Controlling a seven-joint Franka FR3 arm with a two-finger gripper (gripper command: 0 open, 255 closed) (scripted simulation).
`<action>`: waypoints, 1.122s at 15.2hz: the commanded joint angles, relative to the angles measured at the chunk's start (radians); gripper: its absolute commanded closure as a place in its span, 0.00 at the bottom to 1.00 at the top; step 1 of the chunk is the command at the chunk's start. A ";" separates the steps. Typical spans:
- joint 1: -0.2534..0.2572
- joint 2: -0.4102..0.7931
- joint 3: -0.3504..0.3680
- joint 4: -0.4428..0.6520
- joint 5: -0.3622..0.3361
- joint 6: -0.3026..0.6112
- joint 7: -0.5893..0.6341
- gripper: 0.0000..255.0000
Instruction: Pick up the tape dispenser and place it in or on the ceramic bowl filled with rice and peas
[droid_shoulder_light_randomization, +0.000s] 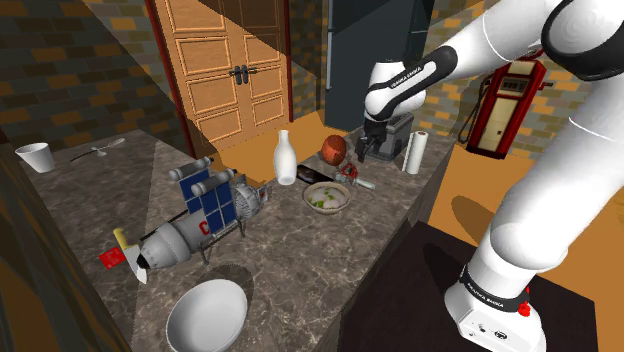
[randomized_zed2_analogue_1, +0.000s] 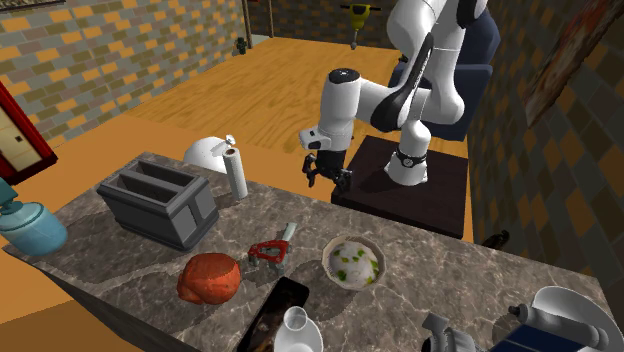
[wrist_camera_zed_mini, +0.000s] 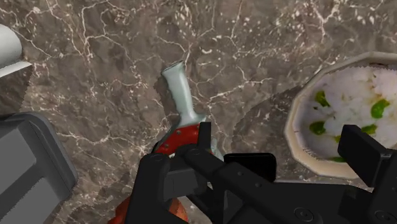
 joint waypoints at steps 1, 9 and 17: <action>0.001 0.092 -0.015 0.043 0.034 0.045 -0.035 0.00; -0.053 0.420 -0.014 0.230 0.192 0.159 -0.180 0.00; -0.130 0.657 0.032 0.407 0.276 0.206 -0.252 0.00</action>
